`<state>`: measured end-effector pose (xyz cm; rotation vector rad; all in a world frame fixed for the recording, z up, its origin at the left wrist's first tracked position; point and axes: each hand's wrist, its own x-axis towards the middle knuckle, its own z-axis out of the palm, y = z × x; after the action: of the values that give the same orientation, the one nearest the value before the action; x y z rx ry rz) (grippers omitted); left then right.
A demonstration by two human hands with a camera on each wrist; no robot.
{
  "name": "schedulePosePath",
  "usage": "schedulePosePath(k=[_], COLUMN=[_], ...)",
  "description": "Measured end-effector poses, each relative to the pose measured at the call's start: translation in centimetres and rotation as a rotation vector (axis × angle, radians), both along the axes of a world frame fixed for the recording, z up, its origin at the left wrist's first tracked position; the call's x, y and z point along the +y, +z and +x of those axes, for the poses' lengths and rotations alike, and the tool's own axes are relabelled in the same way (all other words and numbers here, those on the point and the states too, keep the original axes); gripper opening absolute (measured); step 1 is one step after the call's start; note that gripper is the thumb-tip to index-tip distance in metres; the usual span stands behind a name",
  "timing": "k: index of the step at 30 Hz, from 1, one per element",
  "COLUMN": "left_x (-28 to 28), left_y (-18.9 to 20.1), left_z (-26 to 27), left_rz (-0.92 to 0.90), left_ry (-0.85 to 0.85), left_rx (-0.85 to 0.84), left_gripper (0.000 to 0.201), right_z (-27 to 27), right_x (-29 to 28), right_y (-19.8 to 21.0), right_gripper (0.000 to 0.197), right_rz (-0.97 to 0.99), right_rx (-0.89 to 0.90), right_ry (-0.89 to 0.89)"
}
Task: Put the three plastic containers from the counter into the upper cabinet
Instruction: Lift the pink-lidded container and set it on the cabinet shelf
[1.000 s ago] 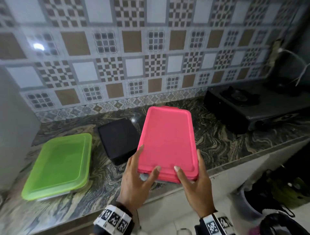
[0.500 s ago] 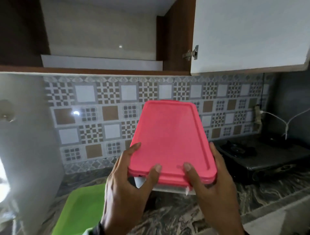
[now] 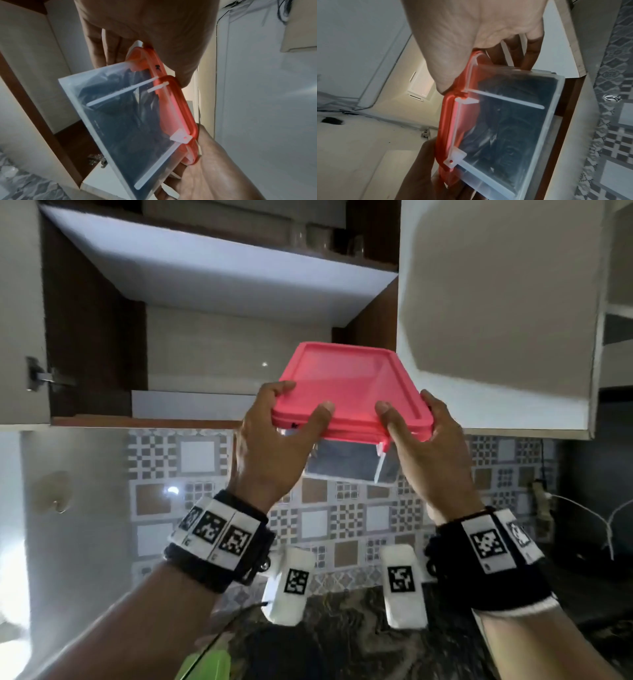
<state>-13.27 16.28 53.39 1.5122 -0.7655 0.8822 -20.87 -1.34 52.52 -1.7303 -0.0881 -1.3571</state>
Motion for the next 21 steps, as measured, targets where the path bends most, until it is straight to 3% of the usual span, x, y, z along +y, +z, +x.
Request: schedulePosePath(k=[5, 10, 13, 14, 21], left_x=[-2.1, -4.5, -6.2, -6.7, -10.3], left_y=[4.9, 7.4, 8.3, 8.5, 10.7], left_z=[4.9, 10.4, 13.0, 13.8, 19.1], left_rz=[0.080, 0.122, 0.125, 0.125, 0.192], left_ry=[0.091, 0.146, 0.190, 0.201, 0.241], left_rx=[0.085, 0.151, 0.193, 0.204, 0.310], left_gripper=[0.057, 0.059, 0.054, 0.053, 0.071], right_z=[5.9, 11.3, 14.6, 15.7, 19.9], right_x=[-2.5, -5.5, -7.2, -7.9, -11.2], right_y=[4.9, 7.6, 8.6, 8.9, 11.3], right_gripper=[0.068, 0.061, 0.100, 0.103, 0.072], right_rz=[-0.016, -0.056, -0.083, -0.101, -0.102], right_rx=[0.103, 0.219, 0.272, 0.292, 0.378], right_ry=[-0.079, -0.098, -0.153, -0.165, -0.149])
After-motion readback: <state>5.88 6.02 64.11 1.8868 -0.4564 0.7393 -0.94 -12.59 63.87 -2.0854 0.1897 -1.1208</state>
